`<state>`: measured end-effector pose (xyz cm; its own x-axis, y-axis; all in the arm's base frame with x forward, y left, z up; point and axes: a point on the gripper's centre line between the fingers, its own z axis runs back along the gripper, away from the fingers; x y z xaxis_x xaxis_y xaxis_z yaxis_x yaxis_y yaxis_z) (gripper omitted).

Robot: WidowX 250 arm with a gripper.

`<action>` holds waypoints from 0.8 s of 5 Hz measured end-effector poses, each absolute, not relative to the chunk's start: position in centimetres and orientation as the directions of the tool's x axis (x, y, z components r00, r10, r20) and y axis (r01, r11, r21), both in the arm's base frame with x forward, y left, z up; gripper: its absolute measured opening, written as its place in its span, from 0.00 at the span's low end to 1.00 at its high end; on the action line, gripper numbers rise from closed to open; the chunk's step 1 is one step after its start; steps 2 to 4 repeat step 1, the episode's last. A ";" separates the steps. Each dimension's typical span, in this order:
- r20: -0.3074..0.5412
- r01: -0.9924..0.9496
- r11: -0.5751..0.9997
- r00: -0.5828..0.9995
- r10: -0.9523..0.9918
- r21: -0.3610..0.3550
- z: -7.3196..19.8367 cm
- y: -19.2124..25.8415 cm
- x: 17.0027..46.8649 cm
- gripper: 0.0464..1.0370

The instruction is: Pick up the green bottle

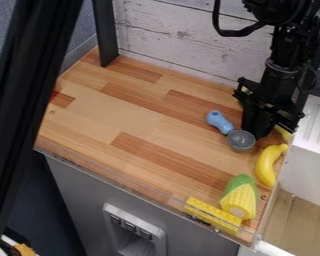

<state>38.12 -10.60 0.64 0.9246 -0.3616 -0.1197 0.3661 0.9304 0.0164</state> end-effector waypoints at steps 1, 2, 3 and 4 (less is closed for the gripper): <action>-0.128 0.324 0.946 0.939 -0.319 0.017 0.7 -10.6 38.0 0.03; -0.128 0.324 0.946 0.939 -0.319 0.017 0.7 -10.6 38.0 0.03; -0.128 0.324 0.946 0.939 -0.319 0.017 0.7 -10.6 38.0 0.03; -0.128 0.324 0.946 0.939 -0.319 0.017 0.7 -10.6 38.0 0.03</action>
